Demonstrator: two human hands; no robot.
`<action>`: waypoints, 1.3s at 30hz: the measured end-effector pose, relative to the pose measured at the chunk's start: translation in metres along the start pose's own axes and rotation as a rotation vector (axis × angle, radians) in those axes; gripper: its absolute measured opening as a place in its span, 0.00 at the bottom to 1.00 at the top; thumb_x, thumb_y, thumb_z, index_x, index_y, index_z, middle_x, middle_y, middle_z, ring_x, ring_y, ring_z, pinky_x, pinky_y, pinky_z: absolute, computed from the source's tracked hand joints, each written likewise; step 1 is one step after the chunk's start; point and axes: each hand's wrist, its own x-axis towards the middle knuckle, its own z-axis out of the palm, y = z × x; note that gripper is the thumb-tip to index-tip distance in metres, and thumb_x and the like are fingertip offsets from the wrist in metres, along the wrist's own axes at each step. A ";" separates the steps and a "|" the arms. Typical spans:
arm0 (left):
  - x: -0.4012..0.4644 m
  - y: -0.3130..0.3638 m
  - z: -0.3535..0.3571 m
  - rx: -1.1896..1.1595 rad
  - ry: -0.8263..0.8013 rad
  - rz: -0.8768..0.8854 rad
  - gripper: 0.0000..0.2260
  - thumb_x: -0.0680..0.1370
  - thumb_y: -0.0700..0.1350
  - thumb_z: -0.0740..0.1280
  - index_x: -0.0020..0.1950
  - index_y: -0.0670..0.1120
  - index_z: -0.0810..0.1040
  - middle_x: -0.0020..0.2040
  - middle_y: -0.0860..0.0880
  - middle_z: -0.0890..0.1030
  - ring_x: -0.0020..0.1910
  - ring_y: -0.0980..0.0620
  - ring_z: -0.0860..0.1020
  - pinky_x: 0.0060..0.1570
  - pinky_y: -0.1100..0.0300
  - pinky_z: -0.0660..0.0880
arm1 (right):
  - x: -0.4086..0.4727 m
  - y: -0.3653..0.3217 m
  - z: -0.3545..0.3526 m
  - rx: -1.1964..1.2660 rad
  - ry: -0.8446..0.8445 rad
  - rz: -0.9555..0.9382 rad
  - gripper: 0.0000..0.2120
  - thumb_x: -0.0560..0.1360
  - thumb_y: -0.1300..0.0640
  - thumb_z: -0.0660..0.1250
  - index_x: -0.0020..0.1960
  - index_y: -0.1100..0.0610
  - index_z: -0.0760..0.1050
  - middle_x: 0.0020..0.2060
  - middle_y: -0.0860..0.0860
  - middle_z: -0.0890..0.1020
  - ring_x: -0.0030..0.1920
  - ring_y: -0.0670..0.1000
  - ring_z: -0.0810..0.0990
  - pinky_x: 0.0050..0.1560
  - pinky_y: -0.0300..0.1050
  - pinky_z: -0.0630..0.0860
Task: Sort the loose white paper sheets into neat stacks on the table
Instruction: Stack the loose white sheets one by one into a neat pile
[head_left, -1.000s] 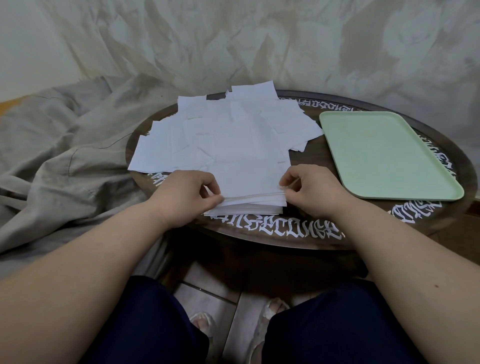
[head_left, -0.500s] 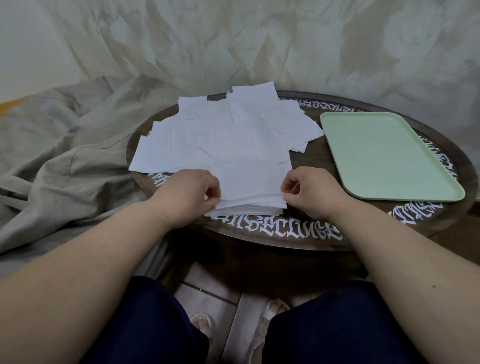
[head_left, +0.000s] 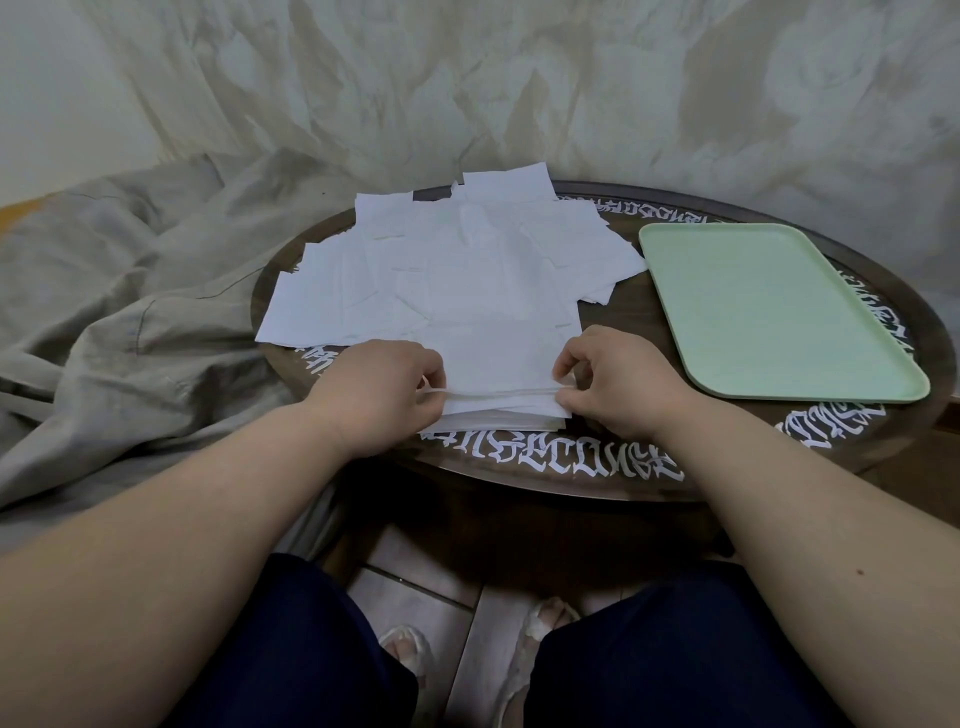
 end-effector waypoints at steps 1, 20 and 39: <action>0.000 0.000 0.000 -0.003 0.008 -0.009 0.04 0.75 0.47 0.65 0.46 0.49 0.79 0.46 0.52 0.81 0.48 0.49 0.78 0.48 0.55 0.73 | 0.000 0.000 0.000 0.004 0.004 -0.002 0.07 0.70 0.56 0.70 0.47 0.53 0.78 0.40 0.43 0.71 0.44 0.48 0.75 0.48 0.45 0.73; -0.002 0.000 -0.001 -0.024 -0.065 0.097 0.10 0.71 0.50 0.72 0.40 0.53 0.70 0.40 0.56 0.72 0.41 0.54 0.73 0.40 0.61 0.64 | -0.007 0.003 -0.007 0.095 0.033 0.026 0.06 0.70 0.61 0.67 0.39 0.51 0.76 0.32 0.40 0.74 0.35 0.40 0.73 0.38 0.35 0.67; -0.003 0.002 -0.002 -0.146 0.173 0.014 0.05 0.73 0.42 0.68 0.41 0.50 0.74 0.31 0.57 0.71 0.32 0.59 0.71 0.36 0.60 0.66 | -0.007 -0.002 -0.009 0.097 -0.036 0.060 0.09 0.68 0.52 0.73 0.44 0.50 0.75 0.40 0.44 0.74 0.41 0.47 0.75 0.44 0.41 0.70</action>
